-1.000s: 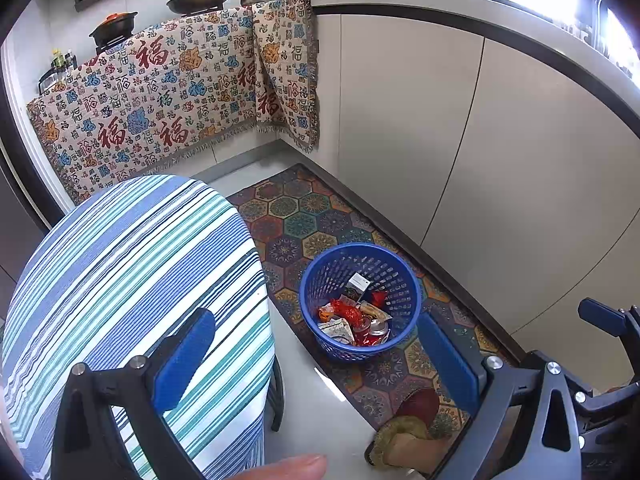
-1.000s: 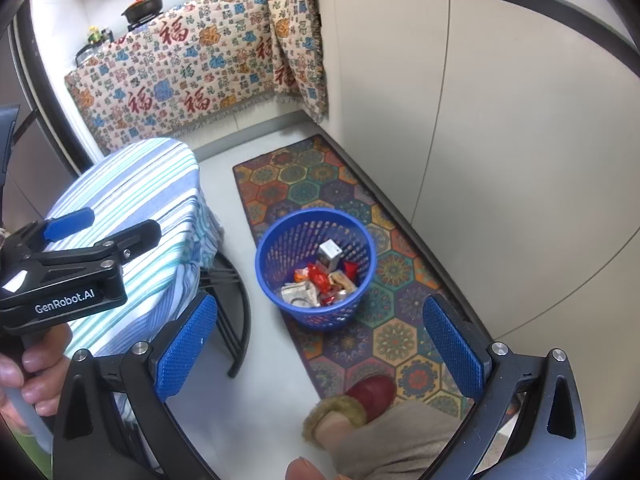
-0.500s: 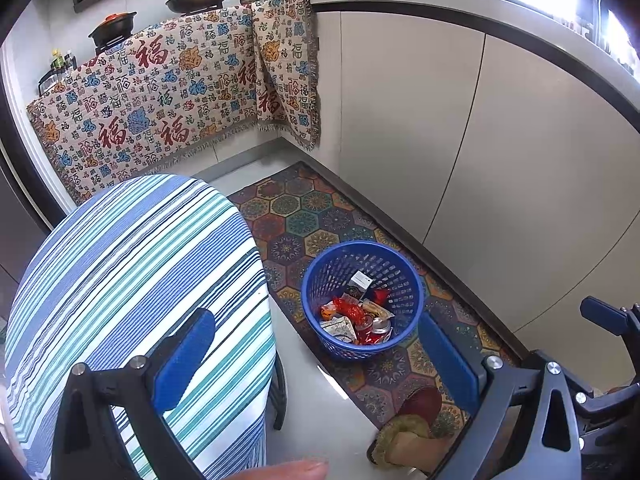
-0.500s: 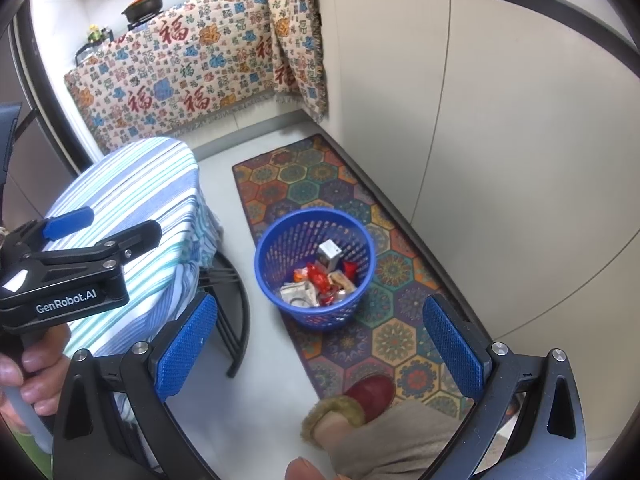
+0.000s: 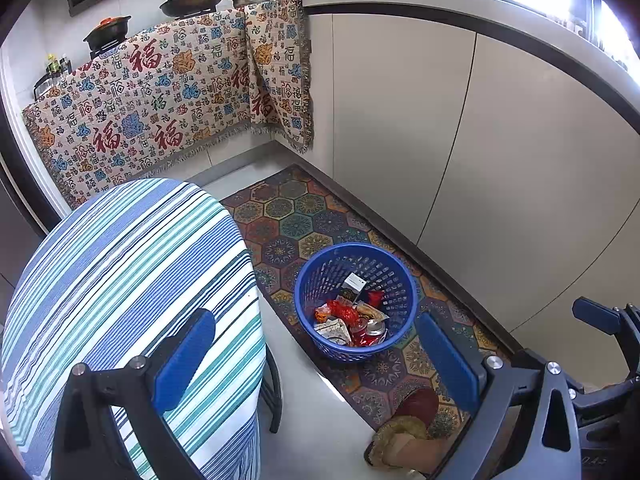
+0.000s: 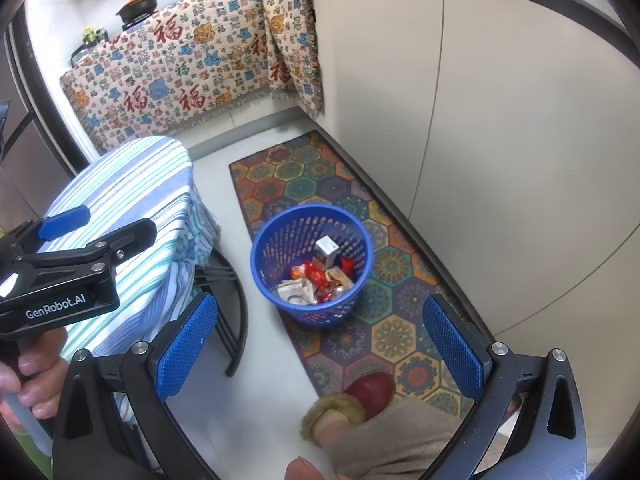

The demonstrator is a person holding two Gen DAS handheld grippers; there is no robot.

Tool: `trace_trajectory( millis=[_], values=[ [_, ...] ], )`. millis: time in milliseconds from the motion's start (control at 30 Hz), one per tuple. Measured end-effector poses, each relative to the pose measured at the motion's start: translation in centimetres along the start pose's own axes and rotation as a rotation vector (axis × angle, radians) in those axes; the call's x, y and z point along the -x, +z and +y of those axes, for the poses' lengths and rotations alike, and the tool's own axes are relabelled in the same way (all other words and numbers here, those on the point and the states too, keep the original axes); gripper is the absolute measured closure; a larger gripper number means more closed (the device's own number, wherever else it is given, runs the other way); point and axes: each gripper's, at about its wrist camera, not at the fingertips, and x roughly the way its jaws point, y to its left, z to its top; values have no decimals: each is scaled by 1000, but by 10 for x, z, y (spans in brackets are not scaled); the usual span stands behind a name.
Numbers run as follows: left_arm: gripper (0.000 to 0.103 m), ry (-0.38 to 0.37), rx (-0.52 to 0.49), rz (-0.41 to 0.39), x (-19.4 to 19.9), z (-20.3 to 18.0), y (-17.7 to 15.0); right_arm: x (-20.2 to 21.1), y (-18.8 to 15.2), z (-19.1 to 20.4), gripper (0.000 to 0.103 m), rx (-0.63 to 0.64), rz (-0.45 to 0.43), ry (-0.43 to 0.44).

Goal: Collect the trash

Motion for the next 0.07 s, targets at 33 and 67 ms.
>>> trace_trajectory(
  millis=[33,67],
  values=[
    [0,2,-8,-5,0,-1,-1,-1,0,0,0,-2,1,-1],
    [0,10,-15,-8,1,-2,-1,-1,0,-1,0,-4,3,-2]
  ],
)
